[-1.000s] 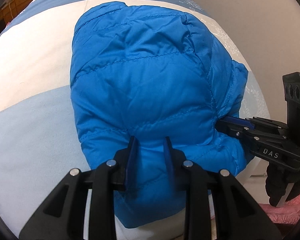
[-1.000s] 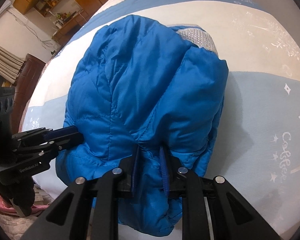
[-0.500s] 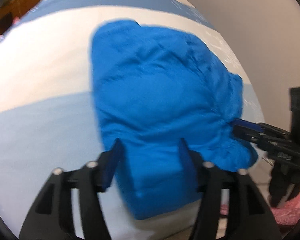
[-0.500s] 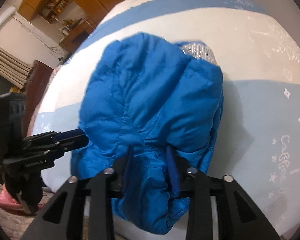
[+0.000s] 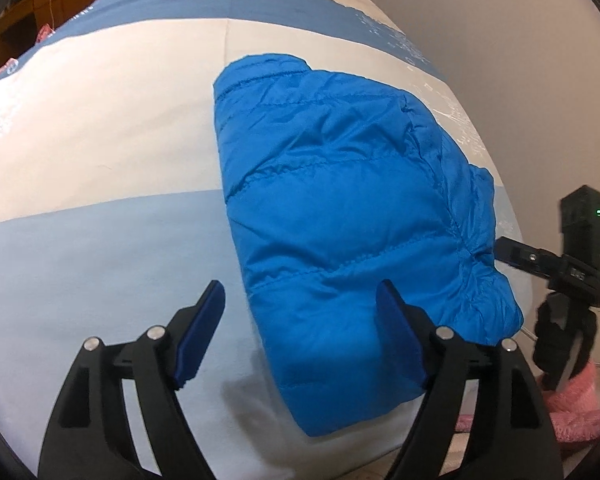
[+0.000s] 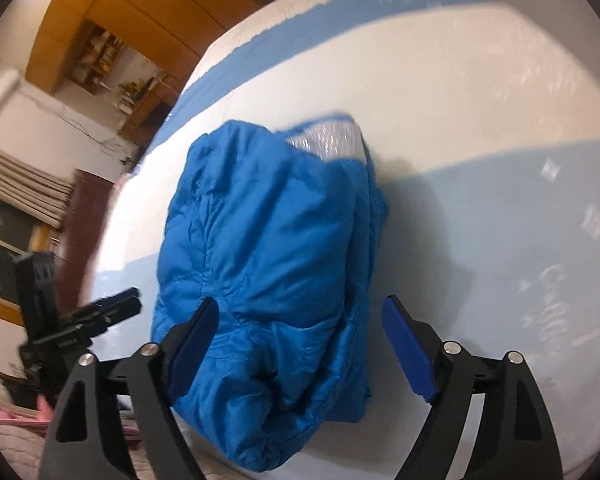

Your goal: Fold large clothes

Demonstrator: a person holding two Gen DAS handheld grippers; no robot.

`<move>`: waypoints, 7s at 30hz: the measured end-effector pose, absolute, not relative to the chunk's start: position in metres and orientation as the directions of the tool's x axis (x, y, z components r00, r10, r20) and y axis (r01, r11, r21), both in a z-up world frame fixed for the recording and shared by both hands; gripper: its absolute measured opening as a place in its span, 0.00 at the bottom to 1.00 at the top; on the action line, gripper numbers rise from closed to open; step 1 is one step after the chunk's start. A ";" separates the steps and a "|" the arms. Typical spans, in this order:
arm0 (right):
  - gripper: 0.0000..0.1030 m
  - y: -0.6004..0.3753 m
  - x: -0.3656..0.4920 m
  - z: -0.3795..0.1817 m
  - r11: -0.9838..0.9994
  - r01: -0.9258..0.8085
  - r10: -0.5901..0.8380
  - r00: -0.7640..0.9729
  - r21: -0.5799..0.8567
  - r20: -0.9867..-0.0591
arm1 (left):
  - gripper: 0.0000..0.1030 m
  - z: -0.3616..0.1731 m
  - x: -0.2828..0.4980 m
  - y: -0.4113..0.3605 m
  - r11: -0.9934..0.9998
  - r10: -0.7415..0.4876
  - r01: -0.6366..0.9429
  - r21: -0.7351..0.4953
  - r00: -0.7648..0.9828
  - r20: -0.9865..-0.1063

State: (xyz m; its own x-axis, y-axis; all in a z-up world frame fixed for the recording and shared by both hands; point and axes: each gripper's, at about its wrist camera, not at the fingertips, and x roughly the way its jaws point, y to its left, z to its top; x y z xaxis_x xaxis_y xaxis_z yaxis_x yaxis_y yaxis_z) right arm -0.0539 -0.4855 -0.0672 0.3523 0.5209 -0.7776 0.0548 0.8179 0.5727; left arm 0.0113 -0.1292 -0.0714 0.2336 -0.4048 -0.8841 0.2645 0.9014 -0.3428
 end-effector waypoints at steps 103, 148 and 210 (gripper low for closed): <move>0.77 -0.422 0.107 -0.091 0.867 -0.159 0.498 0.298 0.472 -0.814 | 0.78 -0.118 0.155 -0.062 0.939 -0.342 0.191 -0.287 0.415 -0.843; 0.96 -0.364 -0.033 0.051 0.985 -0.104 0.173 0.437 0.141 -0.883 | 0.90 0.019 0.022 -0.061 0.996 -0.089 0.024 -0.089 0.504 -0.859; 0.96 -0.360 -0.043 0.050 0.987 -0.100 0.158 0.407 0.128 -0.900 | 0.90 0.017 0.012 -0.068 0.997 -0.074 0.057 -0.053 0.480 -0.874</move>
State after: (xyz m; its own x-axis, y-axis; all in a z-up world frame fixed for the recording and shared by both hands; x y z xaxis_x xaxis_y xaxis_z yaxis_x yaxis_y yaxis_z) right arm -0.0429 -0.3596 0.0496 0.4065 0.1579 -0.8999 -0.0997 0.9867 0.1281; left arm 0.0124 -0.0683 0.0167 0.4797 -0.0741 -0.8743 0.0567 0.9970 -0.0534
